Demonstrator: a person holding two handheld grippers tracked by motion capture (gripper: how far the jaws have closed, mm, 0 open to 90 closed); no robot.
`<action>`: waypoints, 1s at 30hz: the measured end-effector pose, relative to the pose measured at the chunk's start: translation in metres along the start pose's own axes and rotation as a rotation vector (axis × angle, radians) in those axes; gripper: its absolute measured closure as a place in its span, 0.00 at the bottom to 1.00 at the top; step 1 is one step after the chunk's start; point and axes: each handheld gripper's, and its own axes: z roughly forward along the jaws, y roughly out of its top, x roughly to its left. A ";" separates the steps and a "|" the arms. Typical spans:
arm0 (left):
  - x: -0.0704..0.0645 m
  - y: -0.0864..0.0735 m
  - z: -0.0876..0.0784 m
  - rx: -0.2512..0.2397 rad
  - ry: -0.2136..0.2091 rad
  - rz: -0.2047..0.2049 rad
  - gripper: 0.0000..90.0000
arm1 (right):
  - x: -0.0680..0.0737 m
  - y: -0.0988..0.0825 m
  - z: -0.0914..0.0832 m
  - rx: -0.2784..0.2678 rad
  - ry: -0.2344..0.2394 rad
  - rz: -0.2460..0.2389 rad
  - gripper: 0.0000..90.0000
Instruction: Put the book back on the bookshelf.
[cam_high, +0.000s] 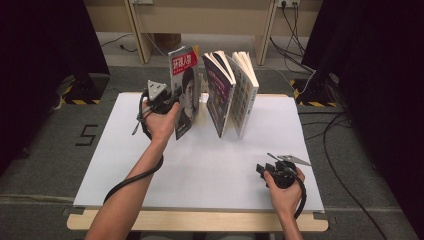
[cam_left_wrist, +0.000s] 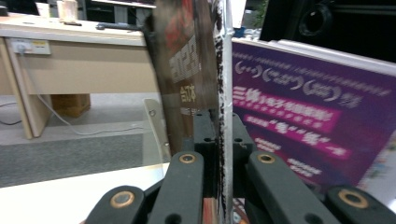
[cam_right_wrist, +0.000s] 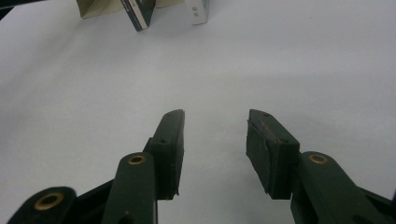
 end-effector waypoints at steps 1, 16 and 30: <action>0.001 -0.003 0.002 -0.004 0.012 -0.003 0.96 | 0.001 0.000 0.000 0.003 0.000 -0.002 0.65; 0.006 -0.034 -0.014 0.025 0.001 0.038 0.93 | 0.003 -0.002 -0.002 0.017 0.010 -0.003 0.65; 0.014 -0.046 -0.015 0.070 -0.015 -0.038 0.88 | 0.002 -0.004 -0.001 0.029 0.011 -0.012 0.65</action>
